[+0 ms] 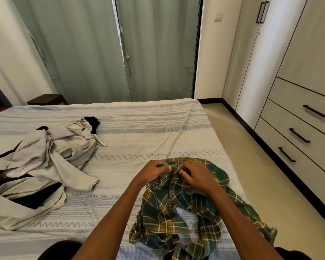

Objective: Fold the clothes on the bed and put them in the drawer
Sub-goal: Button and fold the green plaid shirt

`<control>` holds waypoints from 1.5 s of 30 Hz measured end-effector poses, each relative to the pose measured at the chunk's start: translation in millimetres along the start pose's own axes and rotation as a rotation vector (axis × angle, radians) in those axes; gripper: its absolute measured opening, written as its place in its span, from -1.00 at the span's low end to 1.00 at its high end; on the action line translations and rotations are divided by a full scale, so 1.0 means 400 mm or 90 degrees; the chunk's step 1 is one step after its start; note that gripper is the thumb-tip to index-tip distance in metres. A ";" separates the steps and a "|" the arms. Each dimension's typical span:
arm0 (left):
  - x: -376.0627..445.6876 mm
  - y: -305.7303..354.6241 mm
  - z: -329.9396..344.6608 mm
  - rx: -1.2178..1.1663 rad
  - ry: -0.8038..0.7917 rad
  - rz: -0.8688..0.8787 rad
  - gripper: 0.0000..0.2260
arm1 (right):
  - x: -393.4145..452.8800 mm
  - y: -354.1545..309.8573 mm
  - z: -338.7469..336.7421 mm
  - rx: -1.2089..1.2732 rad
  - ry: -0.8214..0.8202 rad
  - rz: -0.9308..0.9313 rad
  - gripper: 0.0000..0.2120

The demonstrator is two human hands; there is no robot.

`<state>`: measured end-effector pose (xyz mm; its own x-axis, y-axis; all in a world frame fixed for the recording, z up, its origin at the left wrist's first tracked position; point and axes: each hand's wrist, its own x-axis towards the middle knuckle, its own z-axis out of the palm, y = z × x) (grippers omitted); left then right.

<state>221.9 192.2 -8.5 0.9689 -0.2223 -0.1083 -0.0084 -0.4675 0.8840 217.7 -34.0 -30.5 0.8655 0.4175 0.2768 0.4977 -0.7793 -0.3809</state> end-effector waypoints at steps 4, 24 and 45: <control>-0.005 0.015 0.005 -0.084 -0.038 0.002 -0.89 | 0.008 -0.016 0.005 0.015 0.051 0.001 -0.83; -0.007 0.051 0.027 -0.202 -0.014 -0.045 -0.90 | -0.028 -0.060 0.028 -0.001 0.255 0.032 -0.82; 0.015 0.048 0.004 0.099 -0.038 0.115 -0.98 | 0.031 -0.037 -0.059 0.268 -0.002 0.165 -0.89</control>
<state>227.0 180.3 7.2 0.9319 -0.3624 0.0134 -0.2219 -0.5406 0.8115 219.9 -28.3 -0.4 0.9636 0.2370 0.1239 0.2457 -0.6016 -0.7601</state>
